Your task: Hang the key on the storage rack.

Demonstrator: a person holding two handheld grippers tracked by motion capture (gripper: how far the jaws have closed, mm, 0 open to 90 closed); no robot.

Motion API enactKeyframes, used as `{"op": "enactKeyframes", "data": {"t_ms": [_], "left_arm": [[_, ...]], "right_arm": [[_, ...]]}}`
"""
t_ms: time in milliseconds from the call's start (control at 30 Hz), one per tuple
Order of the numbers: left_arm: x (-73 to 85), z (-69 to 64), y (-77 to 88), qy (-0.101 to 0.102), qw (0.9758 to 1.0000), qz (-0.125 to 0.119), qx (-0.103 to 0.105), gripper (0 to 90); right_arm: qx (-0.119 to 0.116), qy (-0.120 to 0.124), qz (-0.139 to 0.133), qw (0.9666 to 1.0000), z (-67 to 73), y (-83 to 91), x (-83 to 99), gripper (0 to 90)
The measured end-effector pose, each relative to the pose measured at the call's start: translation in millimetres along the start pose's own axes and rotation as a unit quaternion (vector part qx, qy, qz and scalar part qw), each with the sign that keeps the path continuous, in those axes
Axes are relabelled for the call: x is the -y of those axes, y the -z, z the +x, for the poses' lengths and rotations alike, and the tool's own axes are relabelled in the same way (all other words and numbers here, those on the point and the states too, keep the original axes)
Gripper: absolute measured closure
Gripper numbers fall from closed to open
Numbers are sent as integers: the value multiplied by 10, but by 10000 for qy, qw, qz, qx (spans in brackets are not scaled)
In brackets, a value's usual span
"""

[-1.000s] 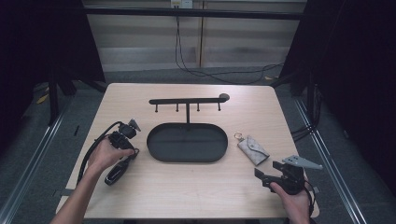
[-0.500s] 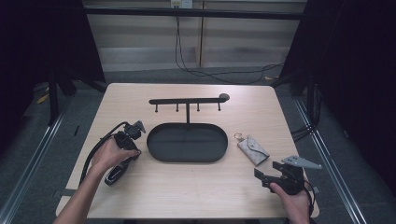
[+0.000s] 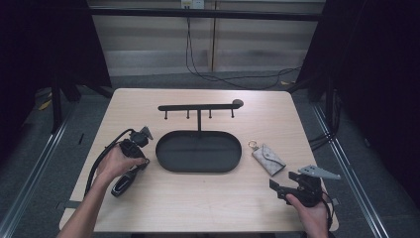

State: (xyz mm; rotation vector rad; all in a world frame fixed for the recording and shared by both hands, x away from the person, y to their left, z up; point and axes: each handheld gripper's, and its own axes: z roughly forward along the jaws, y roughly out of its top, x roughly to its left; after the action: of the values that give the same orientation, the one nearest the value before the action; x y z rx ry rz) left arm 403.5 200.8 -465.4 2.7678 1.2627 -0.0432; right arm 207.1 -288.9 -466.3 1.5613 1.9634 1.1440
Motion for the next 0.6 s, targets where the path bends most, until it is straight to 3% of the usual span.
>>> {"op": "enactKeyframes", "data": {"t_ms": [100,333,467,600], "left_arm": [[-3,13,-2,117,9999,-14,23,706],[17,23,18,44,10000,-10,50,706],[39,17,69,97,9999,-33,51,706],[69,22,123,44,9997,-150,170,706]], "right_arm": [[-11,-5,4,10000,-3,-3,0,153],[-10,-29,22,10000,-3,-3,0,153],[-20,-18,3,10000,-5,-2,1,153],[-8,-18,1,10000,-4,-1,1,153]]}}
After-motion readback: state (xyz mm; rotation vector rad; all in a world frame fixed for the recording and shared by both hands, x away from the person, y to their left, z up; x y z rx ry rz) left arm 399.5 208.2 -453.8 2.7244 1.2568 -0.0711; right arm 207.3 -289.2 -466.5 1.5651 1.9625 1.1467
